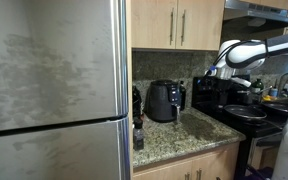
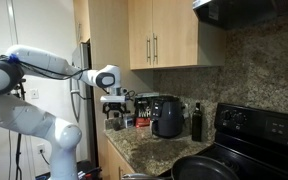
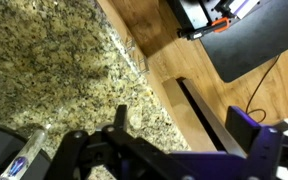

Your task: Pull out the black container from under the coffee machine

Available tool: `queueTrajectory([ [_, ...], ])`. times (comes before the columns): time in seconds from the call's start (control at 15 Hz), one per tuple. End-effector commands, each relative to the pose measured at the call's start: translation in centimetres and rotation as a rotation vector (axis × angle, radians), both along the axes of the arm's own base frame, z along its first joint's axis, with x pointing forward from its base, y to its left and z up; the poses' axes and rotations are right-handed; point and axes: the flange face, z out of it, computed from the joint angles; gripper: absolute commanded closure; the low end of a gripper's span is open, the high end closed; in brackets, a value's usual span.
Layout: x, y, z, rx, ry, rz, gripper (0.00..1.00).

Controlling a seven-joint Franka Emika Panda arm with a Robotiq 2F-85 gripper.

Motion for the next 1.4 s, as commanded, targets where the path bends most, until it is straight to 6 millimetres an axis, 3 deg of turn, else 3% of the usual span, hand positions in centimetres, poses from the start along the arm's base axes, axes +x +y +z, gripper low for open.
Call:
queueTrajectory([
  [0.0, 0.4, 0.3, 0.0, 0.082, -0.085, -0.091, 0.0],
  [0.6, 0.6, 0.7, 0.6, 0.116, -0.079, -0.099, 0.0],
  [1.07, 1.4, 1.0, 1.2, 0.215, -0.215, -0.227, 0.0],
  [1.33, 1.6, 0.9, 1.6, 0.19, -0.187, -0.189, 0.0],
])
